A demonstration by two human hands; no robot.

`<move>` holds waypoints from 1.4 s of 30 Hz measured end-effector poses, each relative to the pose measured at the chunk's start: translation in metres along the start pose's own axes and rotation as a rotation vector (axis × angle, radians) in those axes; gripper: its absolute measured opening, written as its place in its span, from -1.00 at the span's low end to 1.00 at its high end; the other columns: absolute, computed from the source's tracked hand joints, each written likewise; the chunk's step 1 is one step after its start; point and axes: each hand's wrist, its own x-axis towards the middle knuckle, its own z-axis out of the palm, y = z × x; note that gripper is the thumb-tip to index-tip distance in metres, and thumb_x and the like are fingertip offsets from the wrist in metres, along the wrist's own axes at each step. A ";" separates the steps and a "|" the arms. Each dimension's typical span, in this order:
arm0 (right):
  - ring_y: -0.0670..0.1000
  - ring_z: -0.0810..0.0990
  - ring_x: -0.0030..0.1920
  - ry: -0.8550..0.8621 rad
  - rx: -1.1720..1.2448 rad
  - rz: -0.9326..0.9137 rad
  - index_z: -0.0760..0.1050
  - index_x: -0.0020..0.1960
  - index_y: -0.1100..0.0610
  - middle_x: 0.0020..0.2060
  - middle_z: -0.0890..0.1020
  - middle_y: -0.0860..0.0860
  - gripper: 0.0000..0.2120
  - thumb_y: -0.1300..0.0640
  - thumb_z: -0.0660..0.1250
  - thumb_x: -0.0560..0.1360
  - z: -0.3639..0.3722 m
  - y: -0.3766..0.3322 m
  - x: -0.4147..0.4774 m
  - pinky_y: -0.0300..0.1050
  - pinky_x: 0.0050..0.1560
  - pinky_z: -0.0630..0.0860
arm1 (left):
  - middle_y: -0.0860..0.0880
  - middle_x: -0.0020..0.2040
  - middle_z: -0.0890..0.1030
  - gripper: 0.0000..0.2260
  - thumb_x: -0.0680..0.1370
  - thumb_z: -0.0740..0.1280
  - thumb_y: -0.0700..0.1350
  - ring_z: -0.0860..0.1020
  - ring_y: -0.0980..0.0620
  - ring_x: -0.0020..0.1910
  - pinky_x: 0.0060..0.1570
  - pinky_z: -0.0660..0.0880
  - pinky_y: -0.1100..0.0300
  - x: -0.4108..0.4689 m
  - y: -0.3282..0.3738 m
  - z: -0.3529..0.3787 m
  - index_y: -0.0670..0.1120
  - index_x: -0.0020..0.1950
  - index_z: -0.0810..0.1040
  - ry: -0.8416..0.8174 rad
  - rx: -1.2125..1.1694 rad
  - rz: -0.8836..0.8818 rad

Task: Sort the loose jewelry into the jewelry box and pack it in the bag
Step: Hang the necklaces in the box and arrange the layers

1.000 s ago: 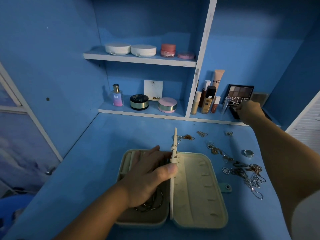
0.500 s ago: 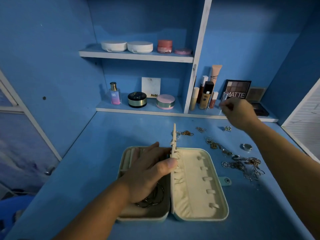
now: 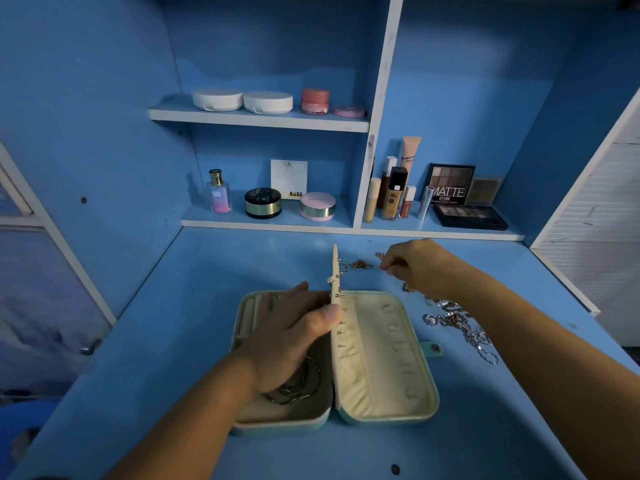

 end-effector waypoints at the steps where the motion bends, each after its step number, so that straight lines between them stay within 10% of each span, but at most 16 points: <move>1: -0.11 0.51 -0.07 -0.005 0.009 -0.018 0.59 0.11 0.08 0.01 0.60 -0.10 -0.82 0.18 0.28 0.56 -0.001 0.001 -0.002 -0.29 0.00 0.42 | -0.01 0.30 0.55 -0.31 0.37 0.14 0.56 0.33 -0.18 0.44 0.34 0.25 -0.32 0.000 0.000 0.000 0.10 0.23 0.57 -0.003 -0.001 0.001; 8: -0.12 0.52 -0.06 -0.117 -0.023 -0.059 0.57 0.18 0.04 0.02 0.63 -0.05 -0.75 0.17 0.35 0.51 0.006 -0.005 -0.003 -0.33 0.02 0.39 | 0.00 0.26 0.55 -0.44 0.33 0.13 0.58 0.34 -0.18 0.43 0.36 0.20 -0.35 0.000 0.006 -0.003 0.24 0.05 0.58 -0.057 0.007 -0.020; 30: -0.13 0.56 -0.11 -0.103 0.058 -0.093 0.67 -0.03 0.08 -0.11 0.67 -0.07 -0.89 0.15 0.41 0.47 0.011 -0.010 -0.002 -0.29 0.04 0.49 | 0.15 0.41 0.45 -0.30 0.33 0.11 0.59 0.22 0.04 0.52 0.46 0.08 -0.24 -0.013 0.007 -0.006 0.28 0.35 0.44 -0.178 0.016 -0.060; 42: -0.14 0.48 0.03 -0.147 0.018 -0.125 0.57 0.22 0.02 0.12 0.58 -0.06 -0.75 0.08 0.27 0.57 0.009 -0.001 -0.018 -0.24 0.17 0.40 | 0.17 0.42 0.44 -0.29 0.30 0.11 0.61 0.20 0.08 0.53 0.47 0.04 -0.23 -0.013 0.008 -0.005 0.30 0.34 0.44 -0.166 -0.001 -0.079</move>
